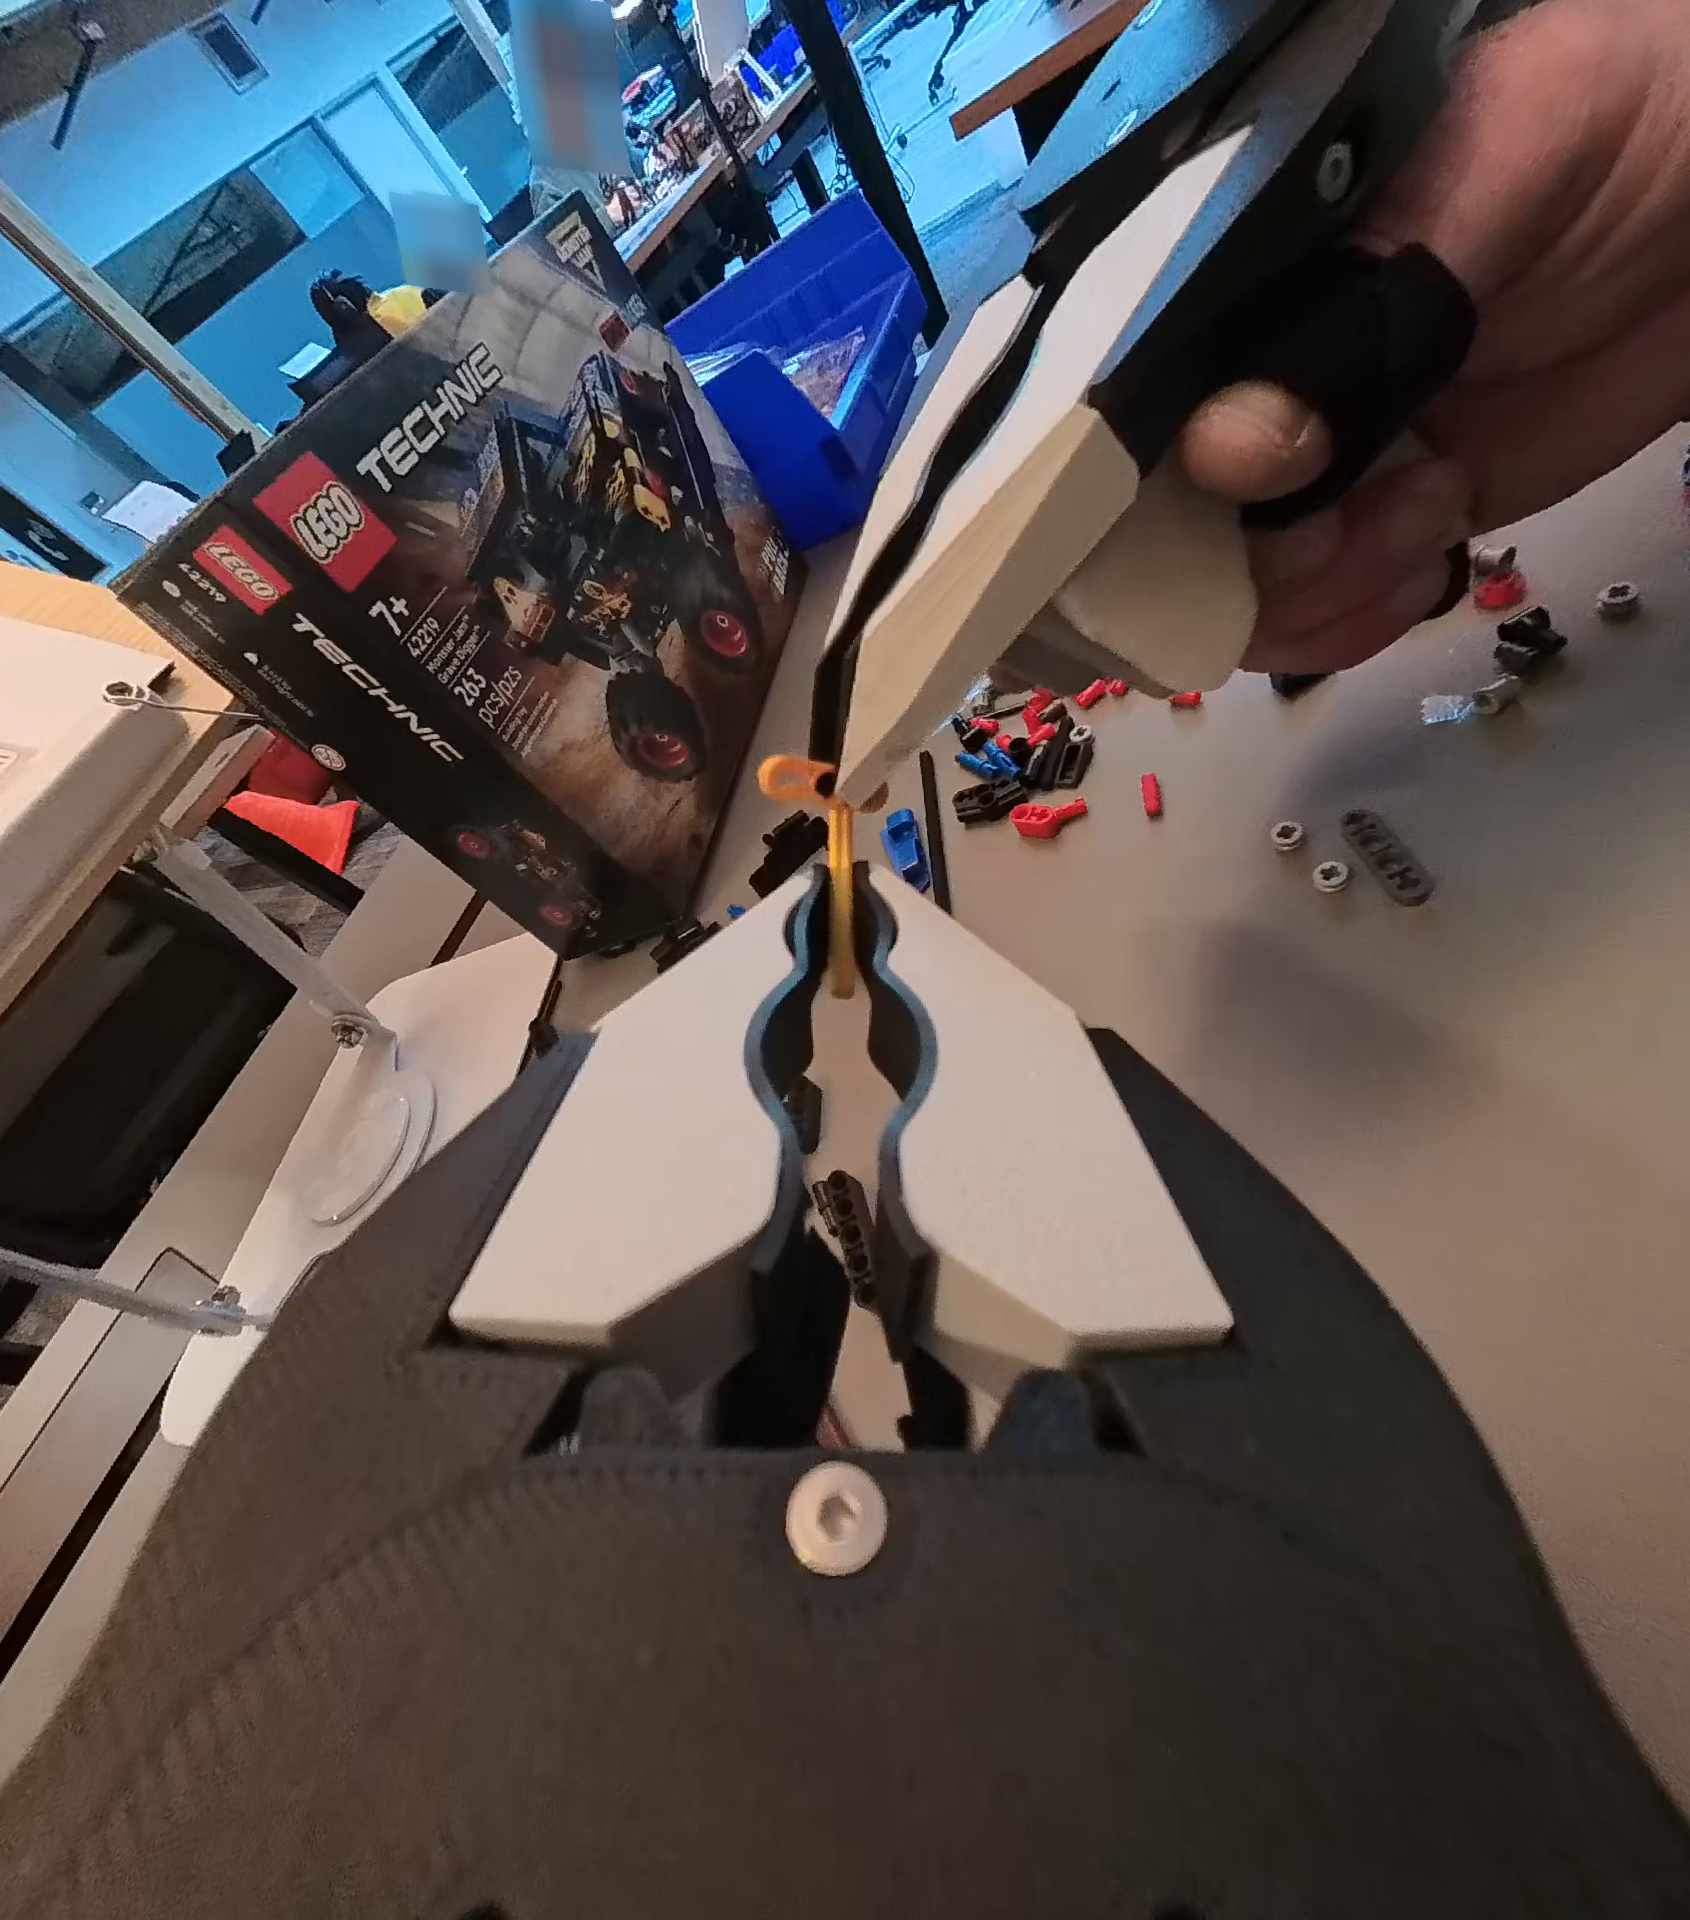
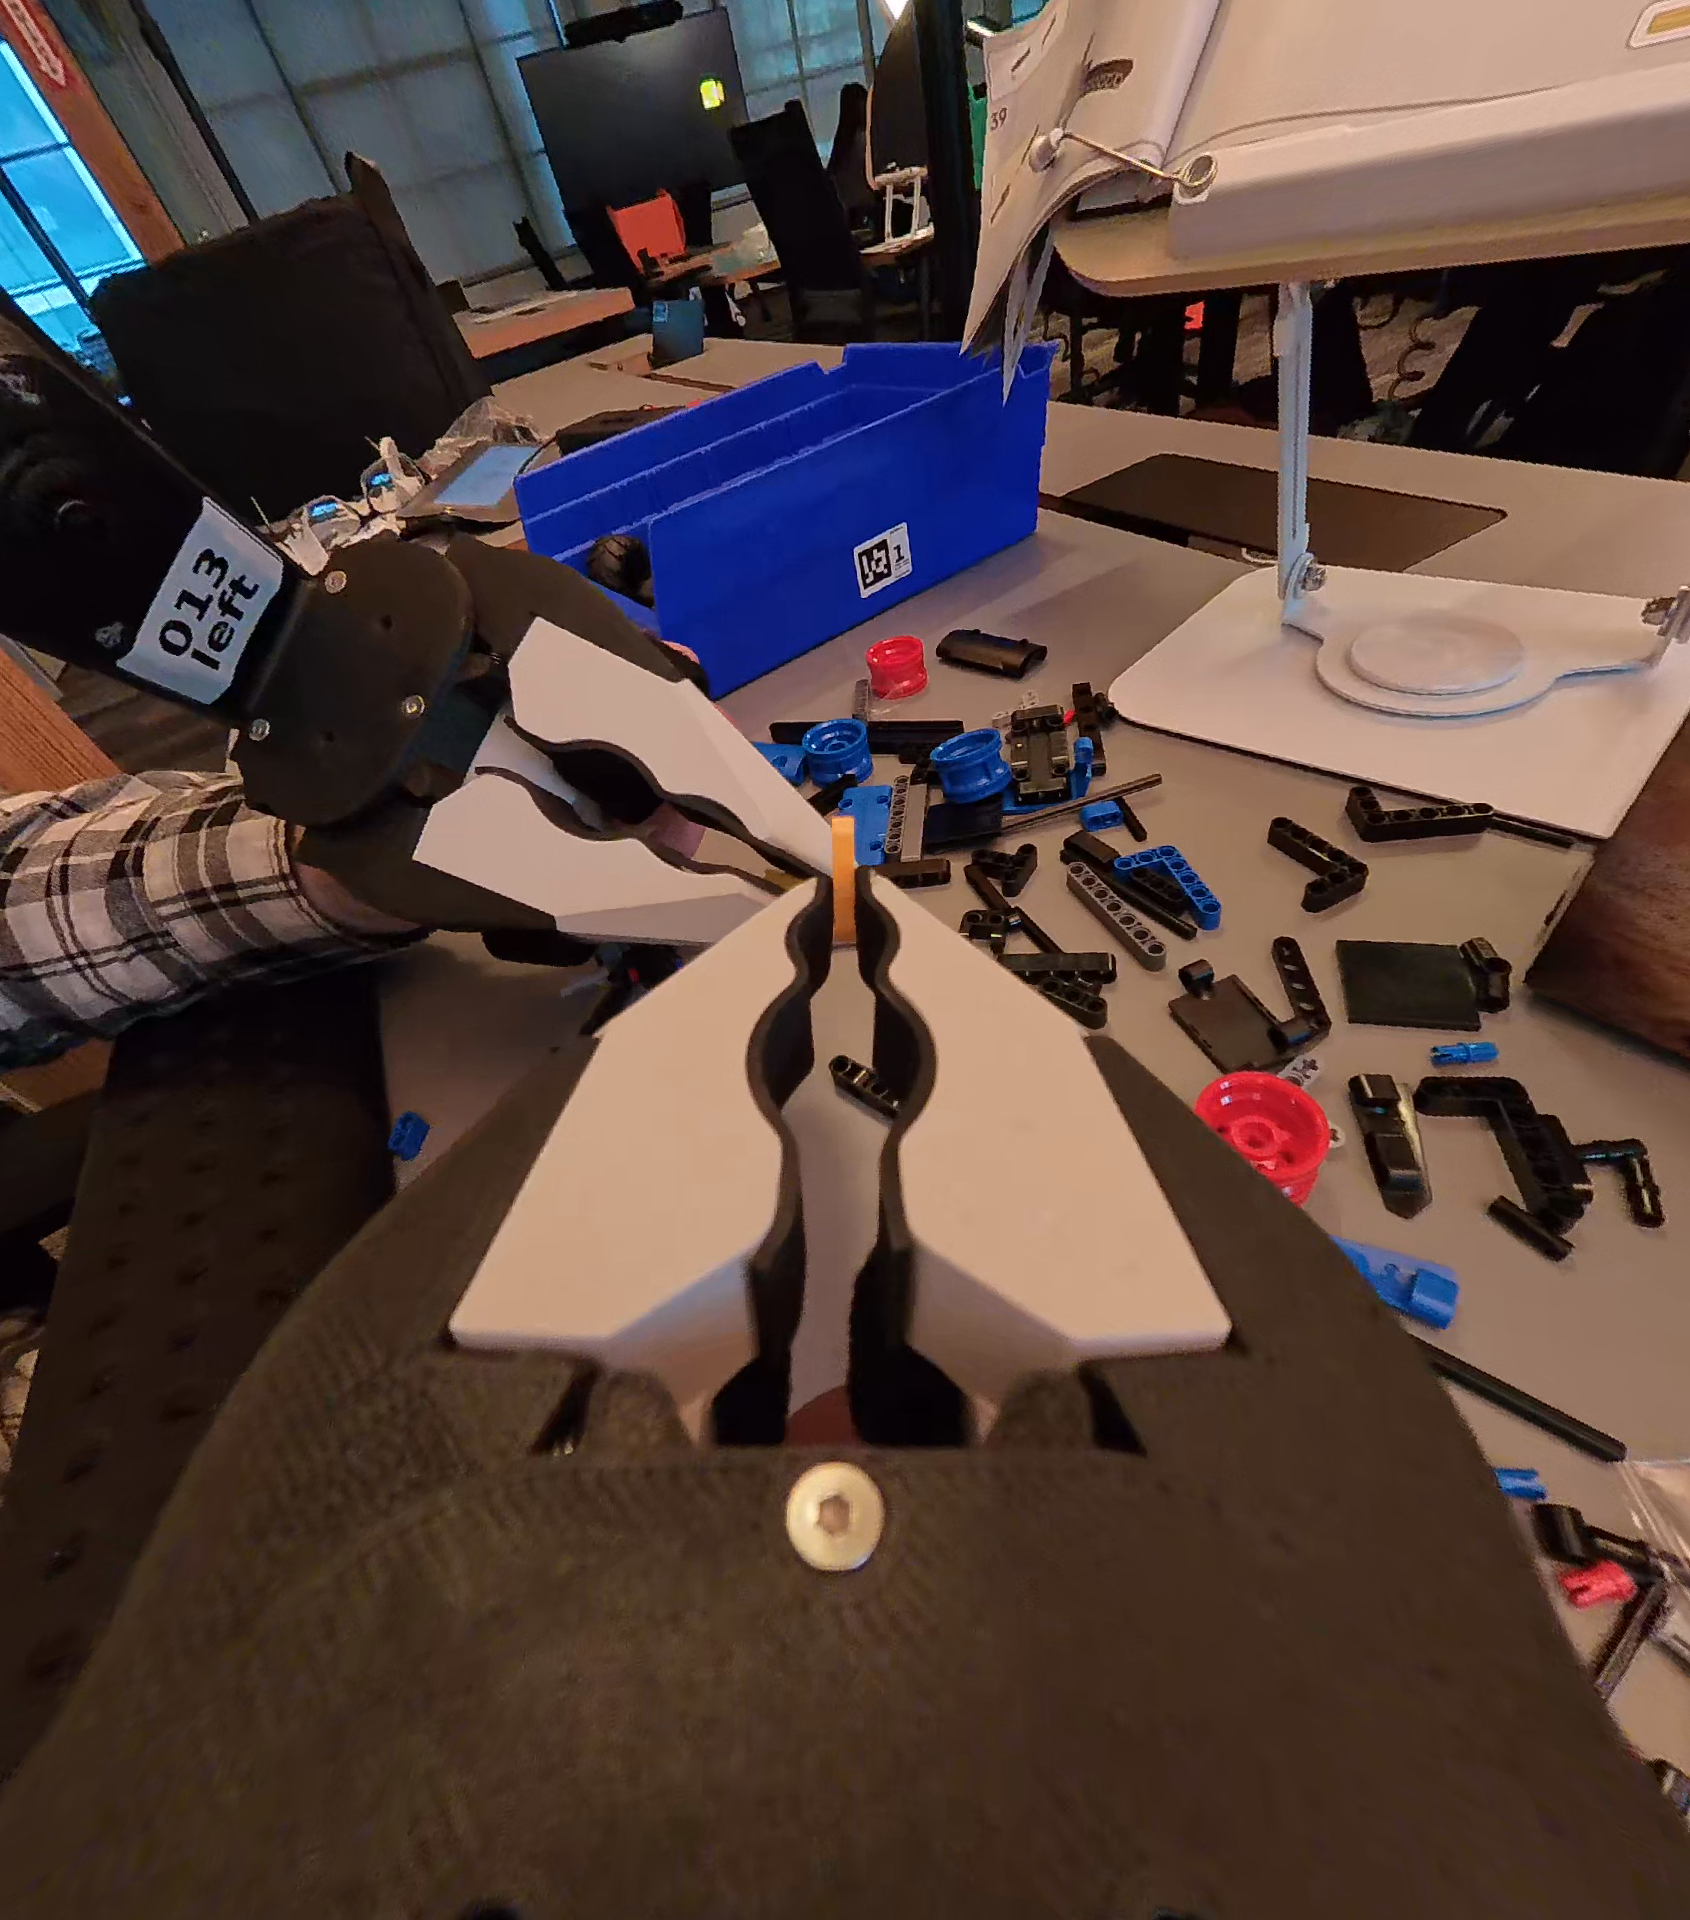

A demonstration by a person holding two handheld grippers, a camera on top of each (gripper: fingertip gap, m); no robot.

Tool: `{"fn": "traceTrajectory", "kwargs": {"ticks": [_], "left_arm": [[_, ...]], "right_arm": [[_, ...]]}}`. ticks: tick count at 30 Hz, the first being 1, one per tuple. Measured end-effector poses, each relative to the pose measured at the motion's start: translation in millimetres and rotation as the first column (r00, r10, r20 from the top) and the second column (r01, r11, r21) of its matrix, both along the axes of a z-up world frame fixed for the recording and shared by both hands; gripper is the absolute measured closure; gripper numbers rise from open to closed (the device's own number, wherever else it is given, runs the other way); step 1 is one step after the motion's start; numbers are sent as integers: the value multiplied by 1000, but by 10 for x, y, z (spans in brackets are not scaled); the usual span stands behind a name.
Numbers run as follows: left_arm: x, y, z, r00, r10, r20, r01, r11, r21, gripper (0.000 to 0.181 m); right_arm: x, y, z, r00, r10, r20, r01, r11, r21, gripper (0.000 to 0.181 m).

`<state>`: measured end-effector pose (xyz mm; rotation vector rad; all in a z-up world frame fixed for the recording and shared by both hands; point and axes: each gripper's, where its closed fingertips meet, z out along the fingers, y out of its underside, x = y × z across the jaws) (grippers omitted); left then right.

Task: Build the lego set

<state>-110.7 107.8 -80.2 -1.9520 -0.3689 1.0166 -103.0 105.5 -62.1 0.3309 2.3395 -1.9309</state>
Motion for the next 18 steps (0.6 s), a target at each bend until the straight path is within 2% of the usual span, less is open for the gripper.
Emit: {"fn": "traceTrajectory", "kwargs": {"ticks": [13,18], "left_arm": [[-10,-16,2,1000,6,2,-6,1000,7,179],[-23,-40,20,1000,19,2,-19,1000,19,179]], "right_arm": [[-71,36,11,999,-27,-22,27,999,-21,180],[-102,37,-14,993,-59,-102,60,998,10,180]]}}
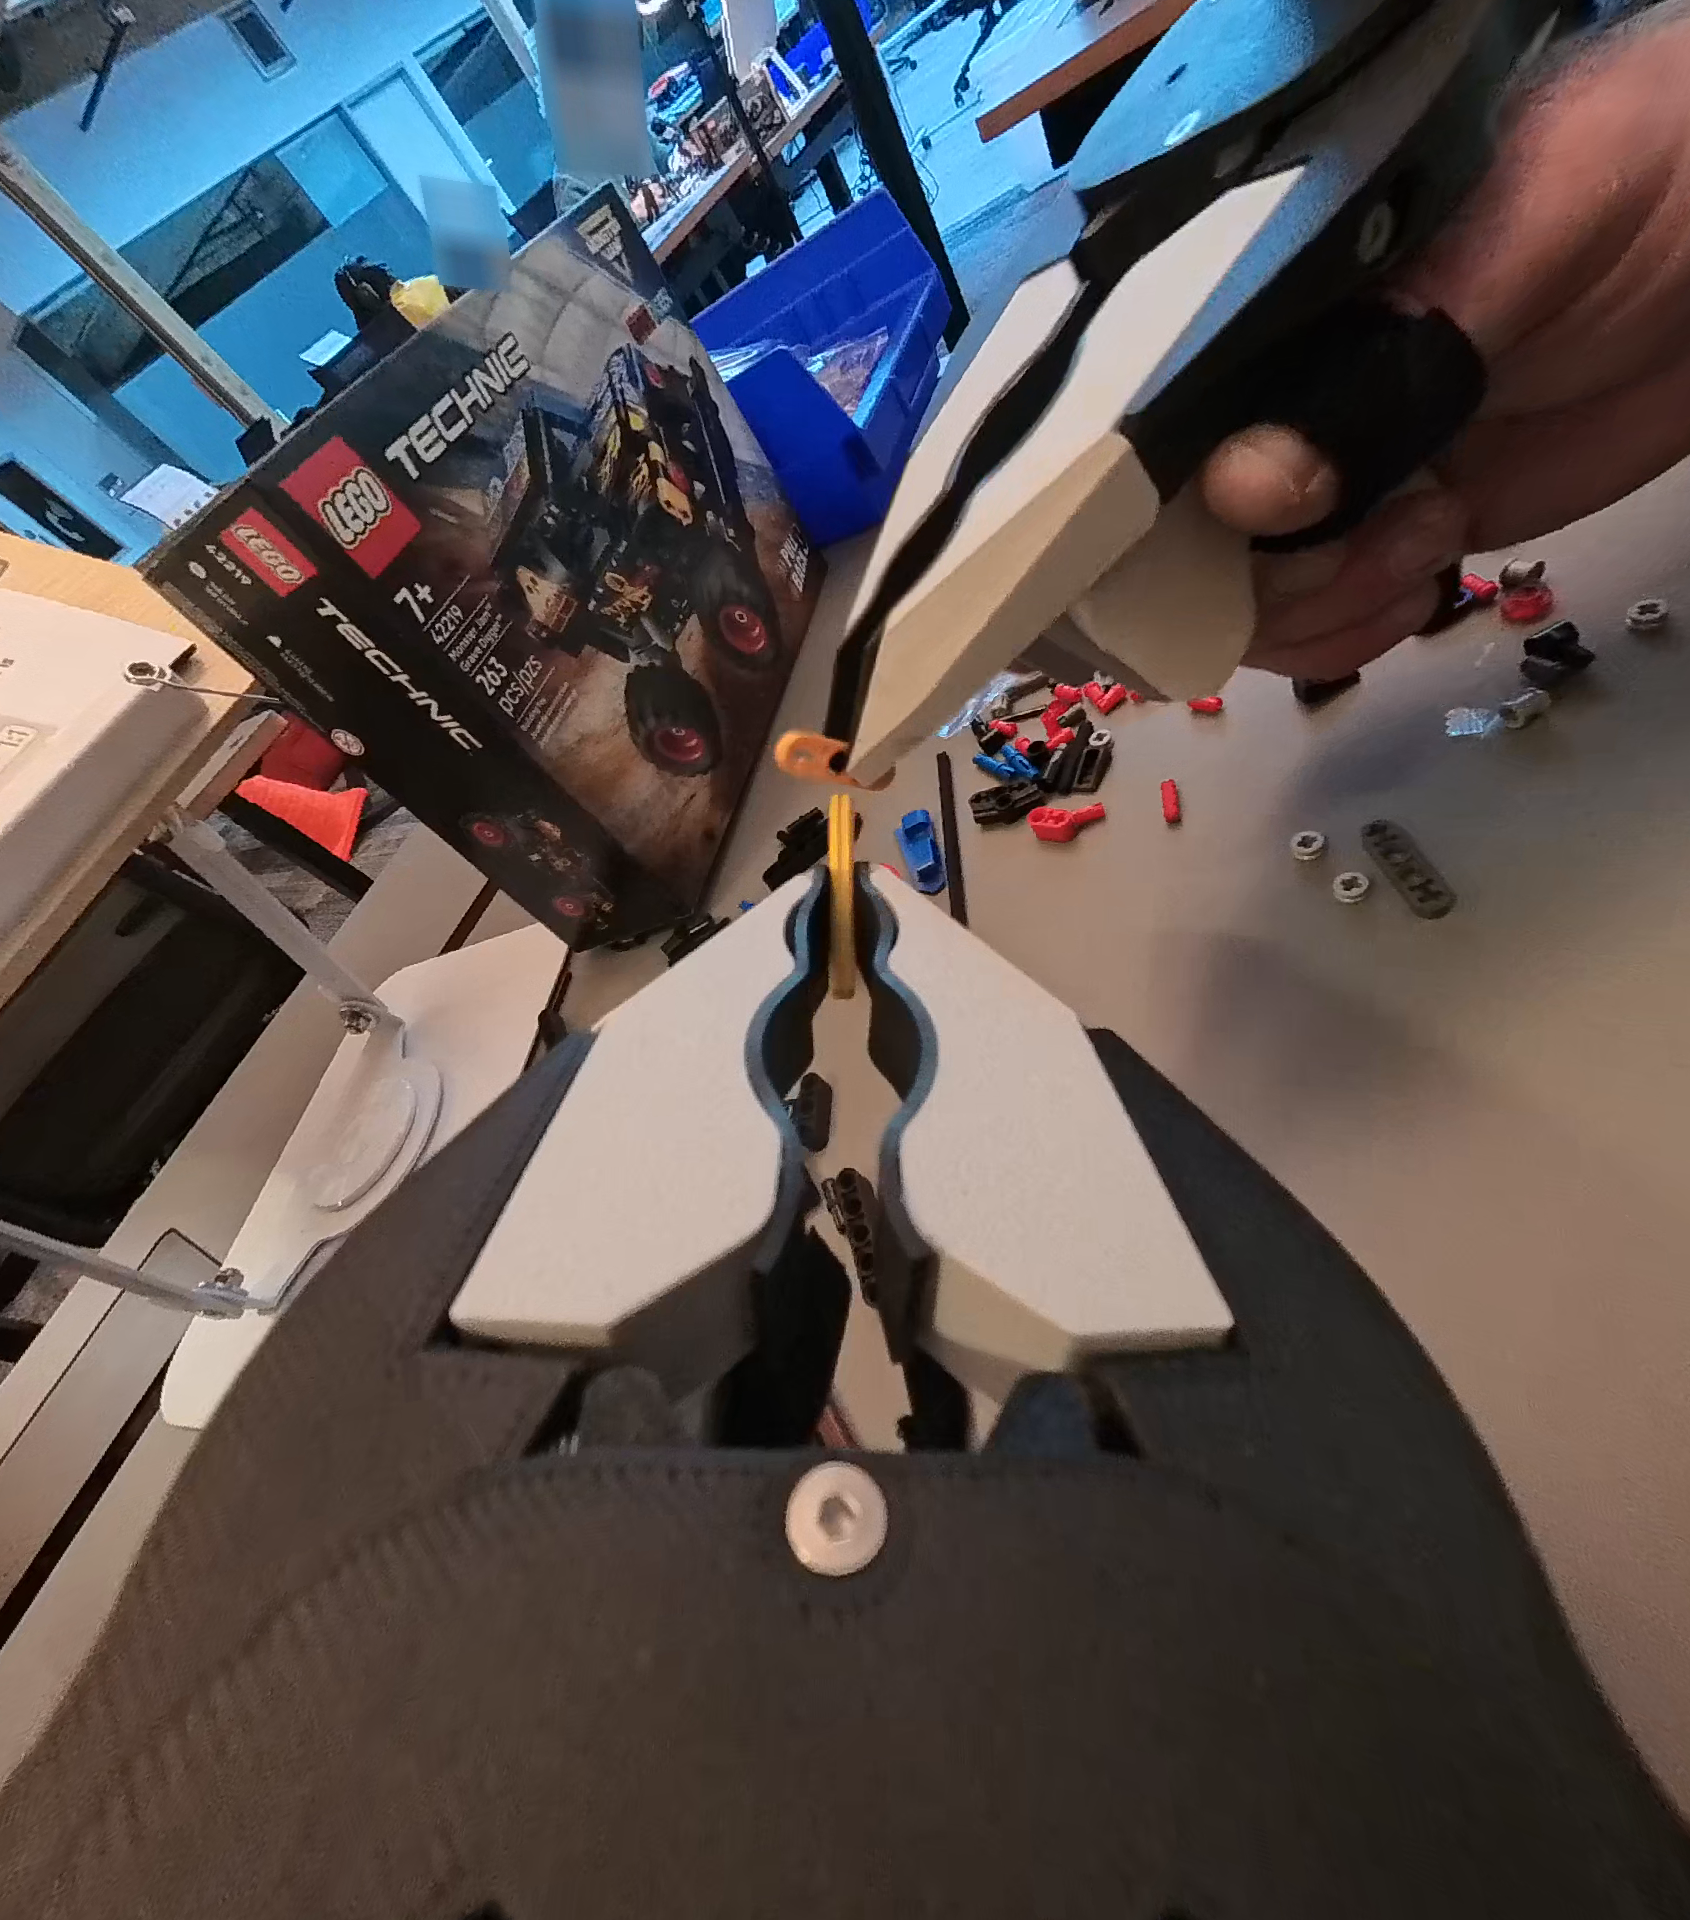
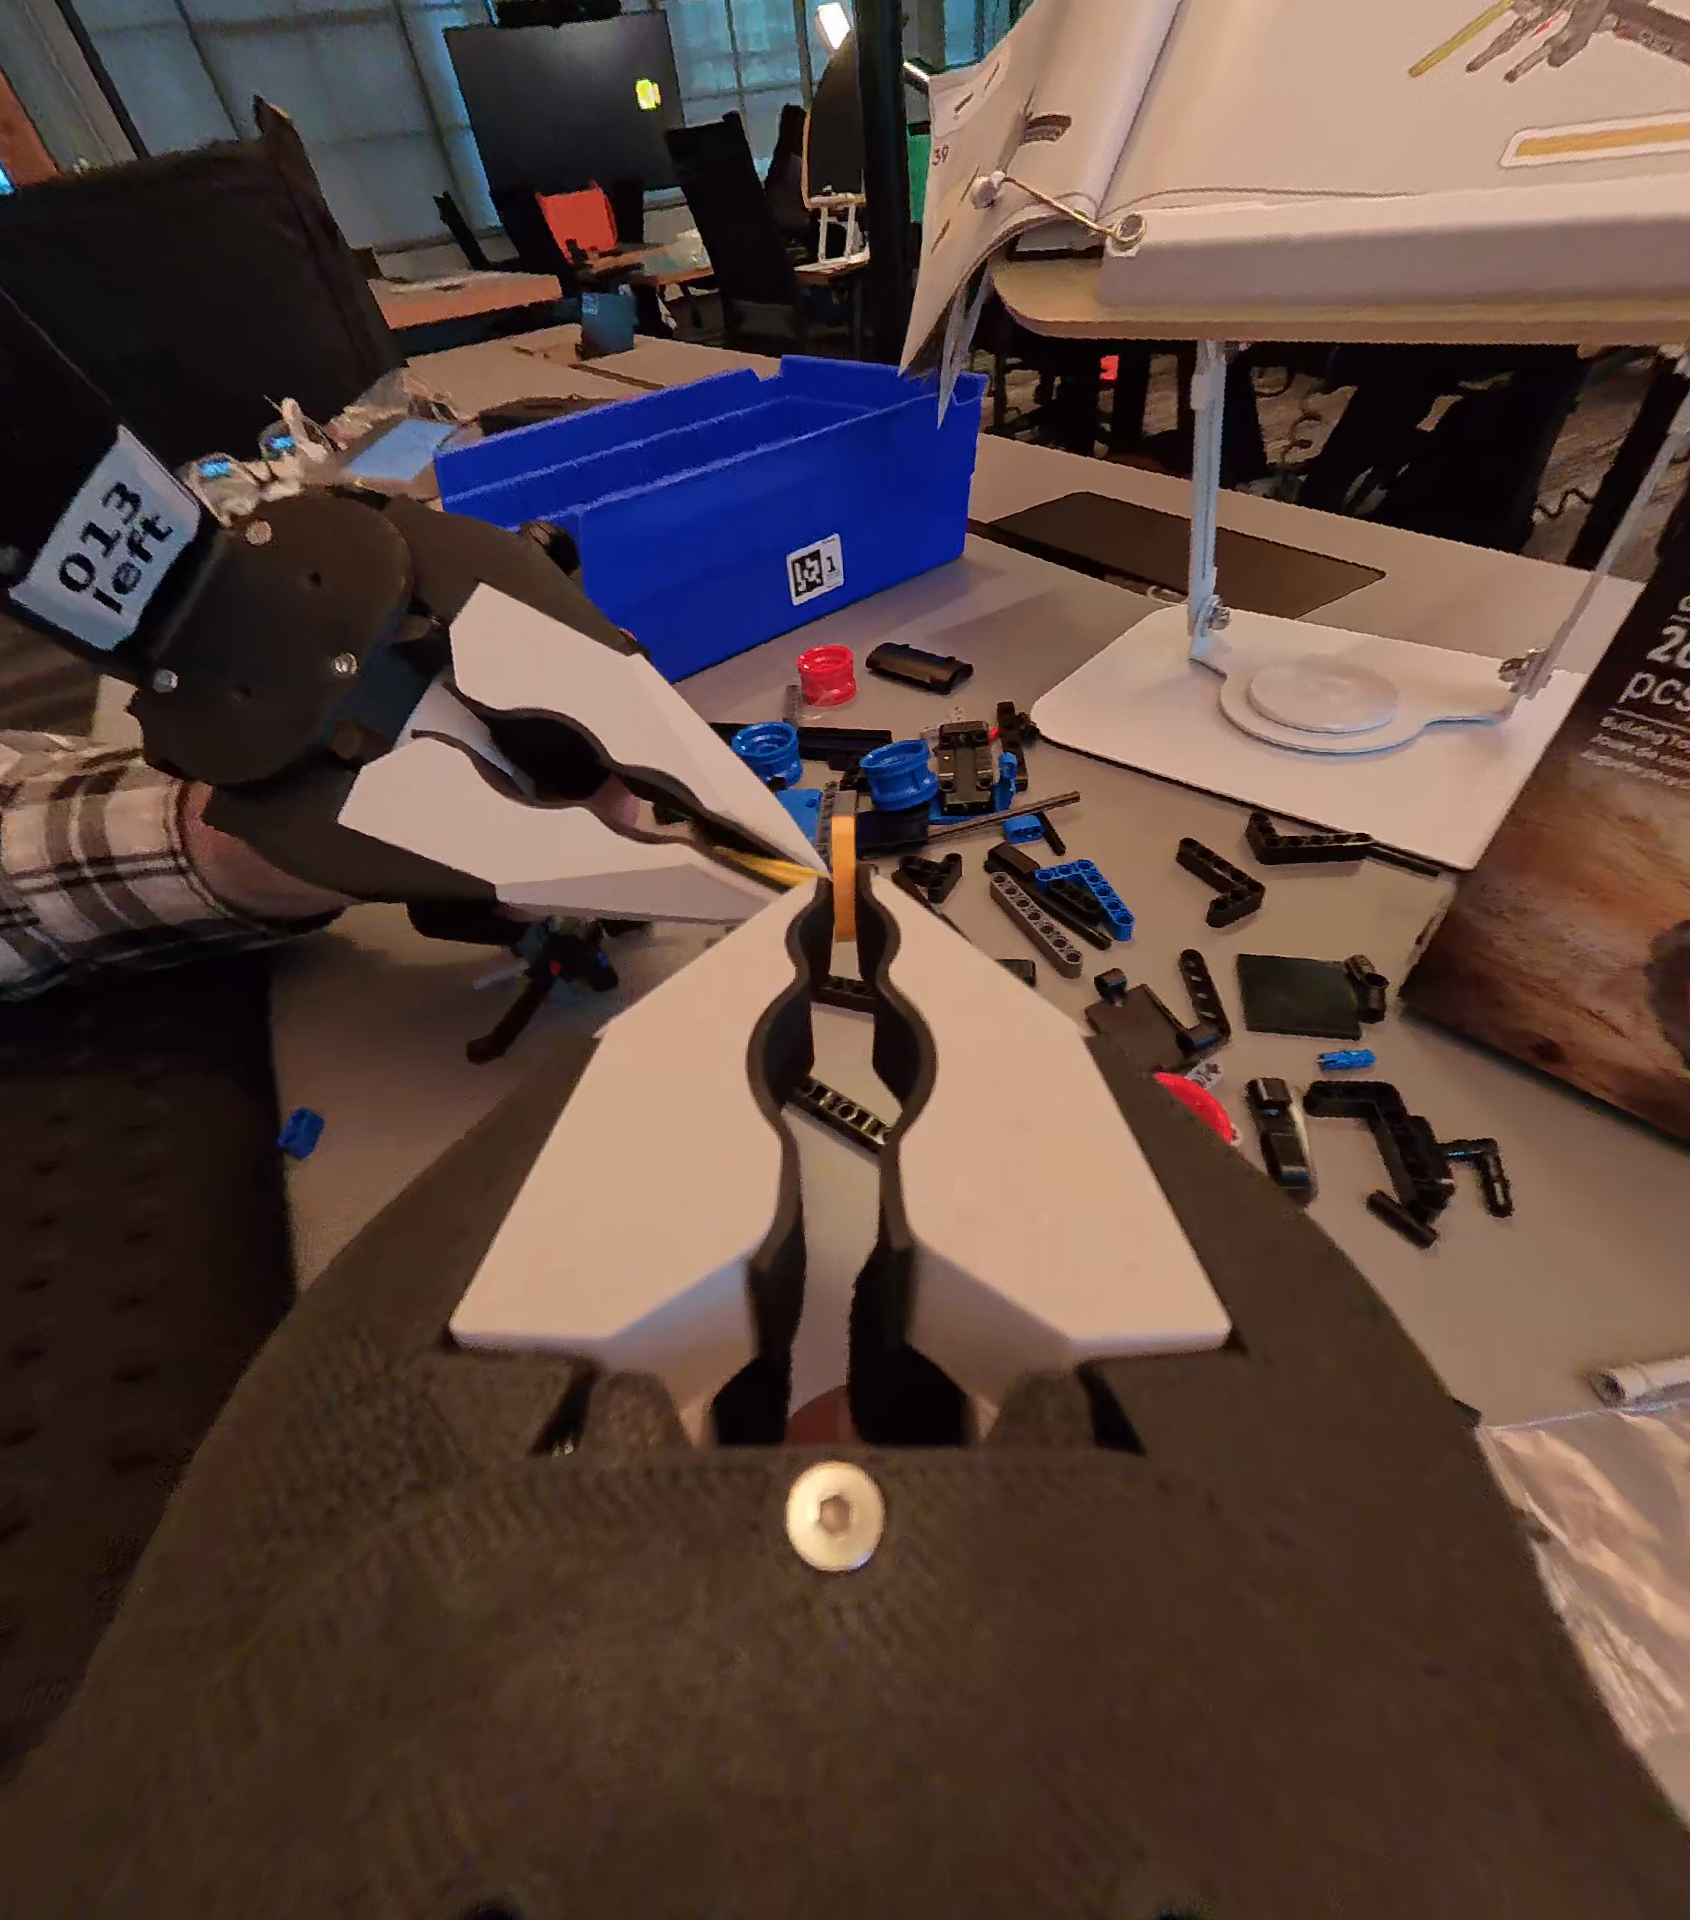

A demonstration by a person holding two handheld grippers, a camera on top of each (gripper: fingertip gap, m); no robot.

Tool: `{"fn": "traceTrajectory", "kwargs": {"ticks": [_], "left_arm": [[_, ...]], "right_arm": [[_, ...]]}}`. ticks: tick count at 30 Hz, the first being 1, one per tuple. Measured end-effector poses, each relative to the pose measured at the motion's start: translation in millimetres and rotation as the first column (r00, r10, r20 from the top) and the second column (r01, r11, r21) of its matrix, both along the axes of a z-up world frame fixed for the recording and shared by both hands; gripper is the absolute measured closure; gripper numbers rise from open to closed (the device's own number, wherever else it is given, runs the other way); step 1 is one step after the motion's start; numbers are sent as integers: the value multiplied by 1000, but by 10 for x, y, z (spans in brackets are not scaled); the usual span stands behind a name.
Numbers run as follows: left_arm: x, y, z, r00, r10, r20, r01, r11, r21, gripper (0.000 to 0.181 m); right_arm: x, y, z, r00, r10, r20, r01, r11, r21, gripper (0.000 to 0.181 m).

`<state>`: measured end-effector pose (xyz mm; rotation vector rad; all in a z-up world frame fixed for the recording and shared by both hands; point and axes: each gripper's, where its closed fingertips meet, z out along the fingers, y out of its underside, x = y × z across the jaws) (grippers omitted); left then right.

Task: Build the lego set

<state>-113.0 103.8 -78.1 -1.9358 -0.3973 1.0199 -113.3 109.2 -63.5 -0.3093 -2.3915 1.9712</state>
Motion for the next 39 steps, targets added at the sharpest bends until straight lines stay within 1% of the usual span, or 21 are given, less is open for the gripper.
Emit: {"fn": "traceTrajectory", "kwargs": {"ticks": [6,12,15,20,22,27,32,39], "left_arm": [[-43,-44,11,999,36,8,-37,999,13,179],[-71,-73,2,998,64,26,-65,998,17,179],[-81,-84,-10,997,72,35,-72,997,17,179],[-89,-88,10,996,84,42,-85,996,29,180],[-106,-100,-9,994,100,53,-102,995,24,179],[-116,-103,-27,992,104,66,-106,994,26,179],[-125,-95,-48,991,111,79,-113,993,24,179],[-136,-104,-47,985,140,102,-144,989,33,179]], "right_arm": [[-25,-13,-25,994,-45,-100,49,998,42,180],[-49,-41,-56,968,-89,-236,114,989,95,180],[-73,-49,-68,953,-113,-282,151,982,117,180],[-167,-21,-95,939,-168,-299,216,967,136,180],[-154,-35,-107,943,-164,-290,210,968,136,180],[-161,-58,-139,926,-176,-335,241,957,163,180],[-168,-72,-142,919,-188,-348,258,952,167,180],[-176,-82,-137,895,-209,-394,297,938,177,180]]}}
